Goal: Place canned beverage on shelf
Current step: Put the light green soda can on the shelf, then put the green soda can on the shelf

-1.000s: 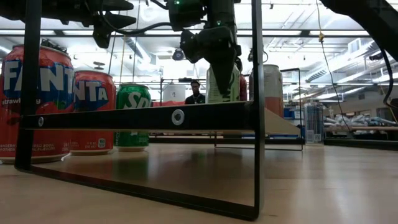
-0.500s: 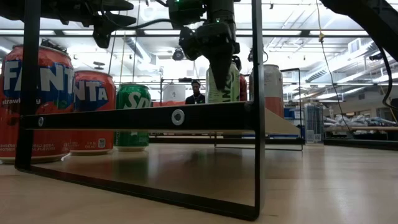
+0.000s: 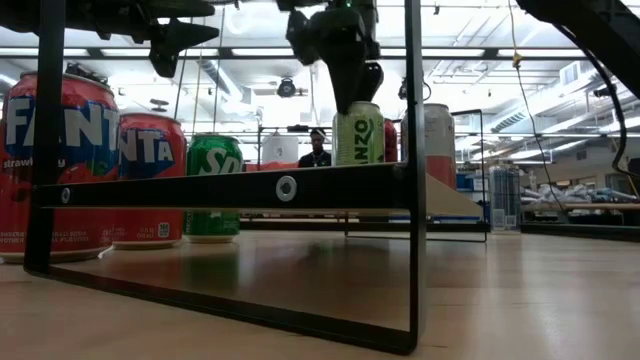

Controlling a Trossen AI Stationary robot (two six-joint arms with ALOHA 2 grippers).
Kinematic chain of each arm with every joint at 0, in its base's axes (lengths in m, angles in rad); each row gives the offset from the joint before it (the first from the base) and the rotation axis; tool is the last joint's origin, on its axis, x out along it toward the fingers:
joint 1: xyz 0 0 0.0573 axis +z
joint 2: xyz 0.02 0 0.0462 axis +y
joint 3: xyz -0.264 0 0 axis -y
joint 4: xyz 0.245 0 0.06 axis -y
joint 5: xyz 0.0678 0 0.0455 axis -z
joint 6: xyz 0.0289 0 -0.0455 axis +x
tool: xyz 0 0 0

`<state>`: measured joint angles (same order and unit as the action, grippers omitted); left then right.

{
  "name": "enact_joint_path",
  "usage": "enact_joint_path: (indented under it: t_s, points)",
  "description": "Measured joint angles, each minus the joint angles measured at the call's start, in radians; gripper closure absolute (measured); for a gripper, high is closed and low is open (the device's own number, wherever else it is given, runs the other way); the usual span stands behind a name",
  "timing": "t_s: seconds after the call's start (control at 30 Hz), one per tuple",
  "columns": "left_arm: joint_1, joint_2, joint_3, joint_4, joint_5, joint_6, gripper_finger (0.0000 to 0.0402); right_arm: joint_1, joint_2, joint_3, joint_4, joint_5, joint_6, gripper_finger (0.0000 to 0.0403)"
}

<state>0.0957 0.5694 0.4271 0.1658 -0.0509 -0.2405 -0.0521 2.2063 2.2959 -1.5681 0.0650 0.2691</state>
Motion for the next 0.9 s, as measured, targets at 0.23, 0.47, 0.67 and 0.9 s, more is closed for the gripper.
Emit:
enact_joint_path:
  t_s: [0.23,0.47,0.67,0.9]
  points:
    - [0.000,0.000,0.000,-0.002,0.000,0.000,0.0225,0.014,-0.030,0.052,-0.002,0.041,-0.024,0.0053]
    - [0.000,0.000,0.000,-0.021,0.000,0.000,0.0225,0.068,-0.102,0.055,-0.003,0.059,-0.061,0.0053]
    - [0.000,0.000,0.000,-0.043,0.001,0.000,0.0225,0.130,-0.152,0.051,-0.003,0.173,-0.073,0.0053]
    - [-0.034,0.045,0.000,-0.047,0.021,0.084,0.0225,0.207,-0.236,-0.023,-0.002,0.301,-0.068,0.0053]
